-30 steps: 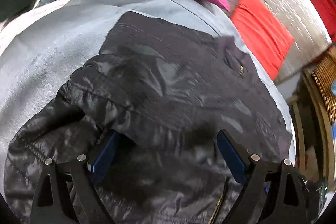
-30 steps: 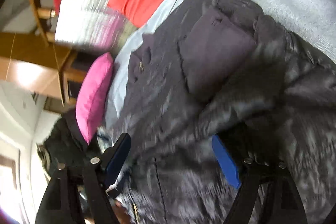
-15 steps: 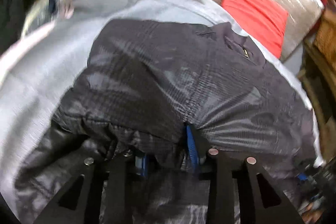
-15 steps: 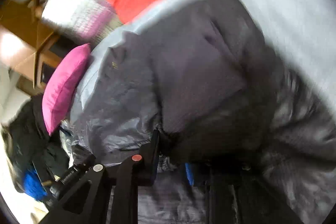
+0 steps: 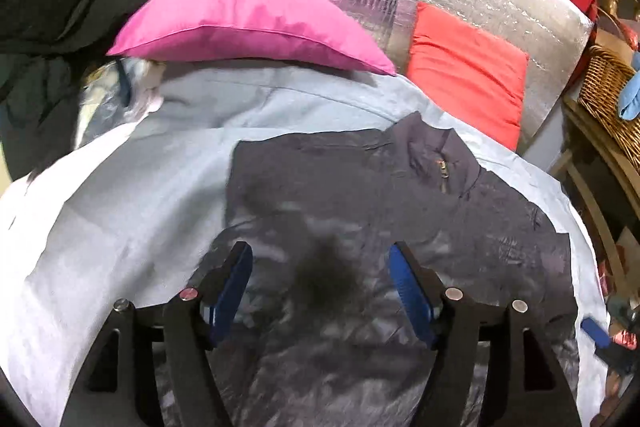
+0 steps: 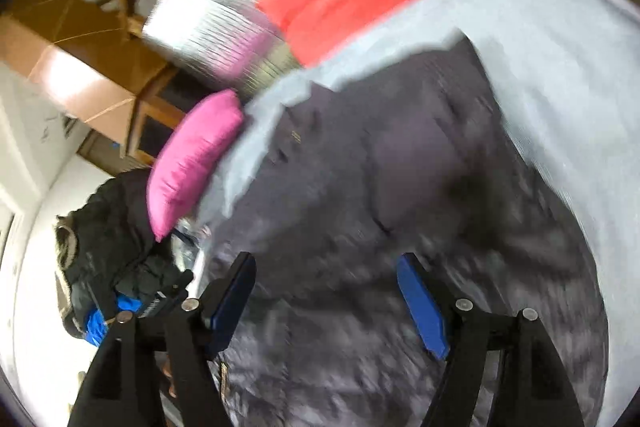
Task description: Fold large clothes
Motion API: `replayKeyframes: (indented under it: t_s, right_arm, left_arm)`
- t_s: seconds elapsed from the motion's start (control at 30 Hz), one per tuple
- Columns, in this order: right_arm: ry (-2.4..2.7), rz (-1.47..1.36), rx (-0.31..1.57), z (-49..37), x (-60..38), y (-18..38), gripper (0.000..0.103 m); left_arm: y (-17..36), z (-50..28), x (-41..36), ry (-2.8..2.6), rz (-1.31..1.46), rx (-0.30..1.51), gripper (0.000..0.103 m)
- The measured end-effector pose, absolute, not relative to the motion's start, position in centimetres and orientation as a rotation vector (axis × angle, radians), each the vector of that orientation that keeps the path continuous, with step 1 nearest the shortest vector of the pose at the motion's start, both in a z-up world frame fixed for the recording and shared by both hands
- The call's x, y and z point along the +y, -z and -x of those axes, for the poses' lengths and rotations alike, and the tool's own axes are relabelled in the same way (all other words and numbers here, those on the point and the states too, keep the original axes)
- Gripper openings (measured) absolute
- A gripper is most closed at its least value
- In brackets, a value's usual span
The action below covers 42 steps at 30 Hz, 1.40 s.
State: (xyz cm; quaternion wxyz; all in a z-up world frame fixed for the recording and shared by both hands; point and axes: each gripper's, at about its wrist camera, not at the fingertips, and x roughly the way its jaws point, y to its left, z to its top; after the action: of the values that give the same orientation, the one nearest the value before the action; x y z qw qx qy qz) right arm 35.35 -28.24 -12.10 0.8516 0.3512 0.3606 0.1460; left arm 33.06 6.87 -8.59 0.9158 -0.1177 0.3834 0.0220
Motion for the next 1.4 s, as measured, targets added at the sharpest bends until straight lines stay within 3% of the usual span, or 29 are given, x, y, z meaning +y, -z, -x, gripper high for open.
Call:
replayKeyframes:
  t_s: [0.17,0.23,0.27,0.3,0.53,0.67,0.8,1.0,1.1,1.2,1.4]
  right_arm:
    - [-0.292,-0.666,0.781,-41.0,-27.4,13.6,0.076]
    - [-0.227,-0.607,0.879,-43.4,-27.0,16.7,0.076]
    - [-0.211,-0.601,0.905,-43.9,-27.1,18.0,0.071]
    - [-0.207,-0.564,0.882,-43.8,-27.1,18.4,0.067]
    - [-0.183,-0.458,0.854,-43.4,-25.4,15.7,0.066]
    - [-0.193,-0.413,0.823,-44.9,-24.3,14.2,0.074]
    - [-0.147,-0.388,0.936,-47.6,-24.3,18.1,0.075]
    - [-0.146,-0.388,0.903,-45.8,-24.5,15.9,0.075]
    - [-0.164,-0.359,0.851,-43.0,-25.8,14.2,0.075]
    - [-0.159,-0.340,0.802,-41.0,-28.4,13.1,0.075]
    - [-0.111,-0.537,0.845,-43.2,-36.1,15.4,0.075]
  left_arm:
    - [11.9,-35.7,4.0,-0.038,0.183,0.855,0.071]
    - [14.9,-37.1,3.1,-0.050,0.132,0.941,0.072]
    - [16.0,-37.1,2.8,-0.049,0.103,0.930,0.072]
    - [16.1,-36.6,2.6,-0.053,0.065,0.893,0.074]
    - [16.6,-35.6,2.1,-0.057,0.015,0.847,0.075]
    - [16.7,-35.3,1.8,-0.066,0.006,0.831,0.076]
    - [16.7,-35.5,1.9,-0.065,0.003,0.831,0.076]
    - [16.1,-34.9,2.4,-0.046,0.014,0.824,0.076]
    - [14.2,-33.7,4.6,0.003,0.061,0.796,0.077]
    - [12.8,-34.0,9.1,-0.012,0.197,0.782,0.091]
    - [15.6,-39.6,17.1,-0.002,0.466,0.950,0.091]
